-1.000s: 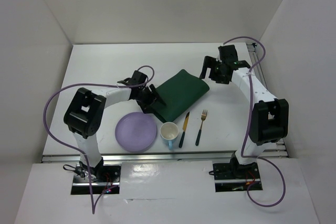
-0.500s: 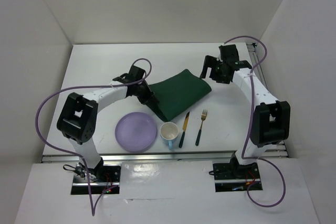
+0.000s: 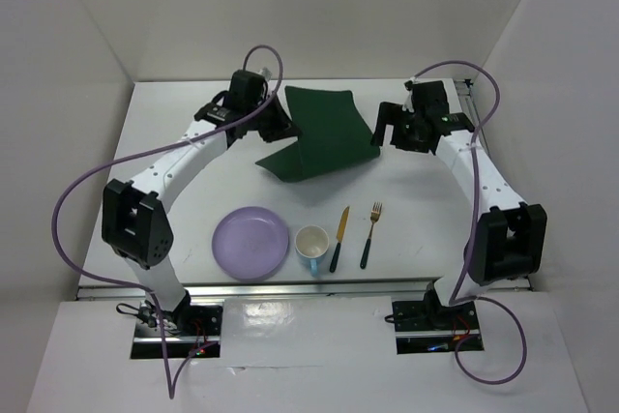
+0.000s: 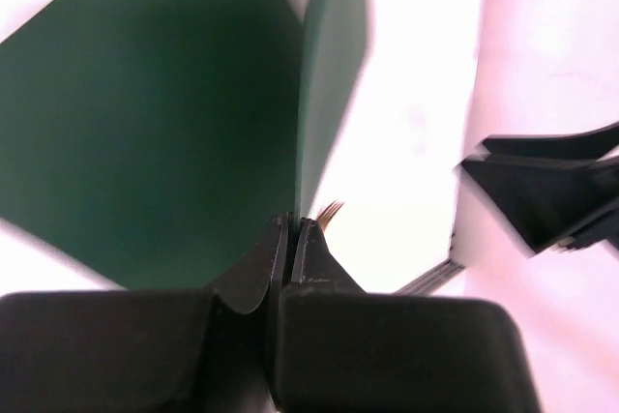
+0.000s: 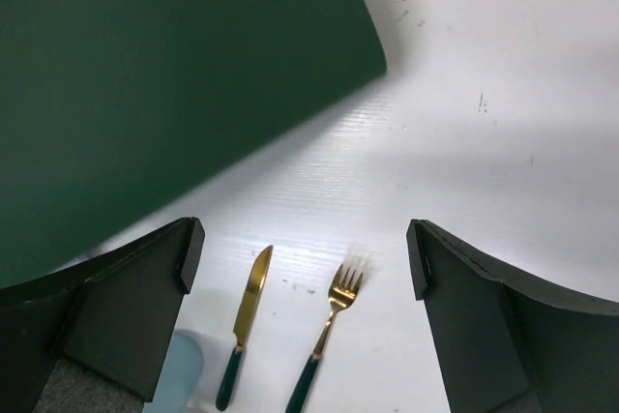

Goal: Set the dinner table for one person

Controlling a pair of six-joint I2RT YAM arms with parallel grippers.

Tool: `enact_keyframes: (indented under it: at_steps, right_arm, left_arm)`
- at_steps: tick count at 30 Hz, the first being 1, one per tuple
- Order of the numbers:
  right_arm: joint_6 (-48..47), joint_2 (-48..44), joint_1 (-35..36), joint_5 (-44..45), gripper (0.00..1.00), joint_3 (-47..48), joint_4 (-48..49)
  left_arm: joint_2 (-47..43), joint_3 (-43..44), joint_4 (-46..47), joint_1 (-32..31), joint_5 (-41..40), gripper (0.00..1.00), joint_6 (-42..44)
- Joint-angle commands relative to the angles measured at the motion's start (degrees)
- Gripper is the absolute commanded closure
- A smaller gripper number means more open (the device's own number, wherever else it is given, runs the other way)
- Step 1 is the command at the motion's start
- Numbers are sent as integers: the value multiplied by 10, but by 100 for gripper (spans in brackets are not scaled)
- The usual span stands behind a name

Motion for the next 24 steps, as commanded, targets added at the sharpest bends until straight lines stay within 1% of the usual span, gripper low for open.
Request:
enact_keyframes:
  at_steps: [1, 3, 5, 6, 7, 8, 9, 11, 12, 13, 15, 16, 18, 19, 20, 24]
  right_arm:
    - [-21, -40, -4, -38, 0, 5, -8]
    - [-27, -45, -4, -65, 0, -1, -3]
    - [-27, -52, -4, -94, 0, -7, 3]
    - [-17, -61, -4, -110, 0, -12, 14]
    - [-11, -67, -4, -145, 0, -12, 24]
    - [14, -72, -4, -157, 0, -17, 34]
    - [30, -72, 3, -165, 0, -17, 59]
    - [57, -92, 42, -175, 0, -31, 91]
    - [88, -92, 59, -166, 0, -36, 109]
    - [103, -100, 94, -146, 0, -42, 141]
    - [145, -100, 132, -119, 0, -48, 163]
    - [160, -100, 162, -98, 0, -48, 183]
    - [199, -100, 190, -84, 0, -53, 207]
    - [211, -105, 217, -62, 0, -60, 232]
    - [216, -106, 229, -50, 0, -60, 242]
    - [246, -84, 275, 17, 0, -46, 234]
  left_arm:
    - [20, 91, 2, -1, 8, 100, 69]
    - [38, 154, -17, -1, 13, 100, 95]
    - [43, 195, -33, -1, -8, 100, 110]
    - [43, 206, -33, -1, -8, 100, 110]
    - [50, 217, -33, -1, -8, 100, 110]
    - [55, 229, -33, -1, -13, 100, 110]
    - [62, 257, -39, -1, -13, 100, 110]
    - [85, 285, -39, -1, -7, 100, 110]
    - [91, 296, -45, -1, -6, 100, 104]
    - [96, 309, -45, -1, -1, 100, 98]
    - [103, 318, -45, -1, -1, 100, 92]
    - [103, 324, -45, -6, -1, 100, 92]
    - [103, 324, -45, -6, -1, 100, 92]
    - [103, 324, -40, -6, -1, 100, 92]
    - [103, 324, -39, -6, -1, 100, 92]
    - [103, 324, -39, -6, -1, 100, 92]
